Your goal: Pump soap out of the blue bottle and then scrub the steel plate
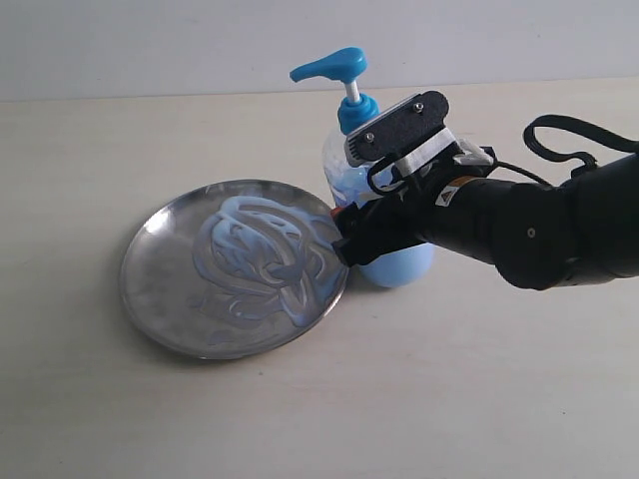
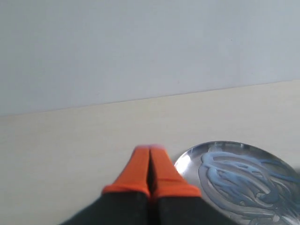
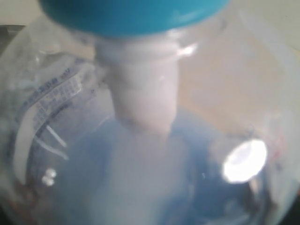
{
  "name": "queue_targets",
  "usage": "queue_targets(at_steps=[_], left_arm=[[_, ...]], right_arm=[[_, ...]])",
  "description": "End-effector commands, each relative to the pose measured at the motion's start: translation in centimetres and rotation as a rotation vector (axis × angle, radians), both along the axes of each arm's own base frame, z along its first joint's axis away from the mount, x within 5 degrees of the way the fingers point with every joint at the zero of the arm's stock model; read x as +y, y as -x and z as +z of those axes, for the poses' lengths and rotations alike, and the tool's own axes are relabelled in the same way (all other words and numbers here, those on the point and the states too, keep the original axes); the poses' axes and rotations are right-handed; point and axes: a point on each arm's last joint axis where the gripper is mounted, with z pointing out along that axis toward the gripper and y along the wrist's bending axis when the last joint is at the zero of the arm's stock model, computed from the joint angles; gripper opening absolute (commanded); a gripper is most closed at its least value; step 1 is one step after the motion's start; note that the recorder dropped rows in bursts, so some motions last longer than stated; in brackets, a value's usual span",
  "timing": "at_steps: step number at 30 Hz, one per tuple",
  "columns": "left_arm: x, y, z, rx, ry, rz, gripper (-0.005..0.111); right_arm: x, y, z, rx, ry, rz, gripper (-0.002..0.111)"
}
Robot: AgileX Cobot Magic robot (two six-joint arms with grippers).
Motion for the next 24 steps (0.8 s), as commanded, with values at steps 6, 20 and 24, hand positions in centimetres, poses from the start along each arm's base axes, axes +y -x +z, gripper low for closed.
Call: queue_targets(at_steps=[6, 20, 24], left_arm=[[-0.36, -1.44, 0.89, 0.032, -0.006, -0.011, 0.000], [-0.36, -1.44, 0.89, 0.032, -0.006, -0.011, 0.000], [-0.36, -1.44, 0.89, 0.032, -0.006, -0.011, 0.000]], right_arm=[[0.20, -0.69, 1.58, -0.121, -0.029, -0.006, 0.000], [0.20, -0.68, 1.56, -0.118, -0.031, -0.007, 0.000], [0.20, -0.68, 1.56, -0.117, -0.032, -0.008, 0.000]])
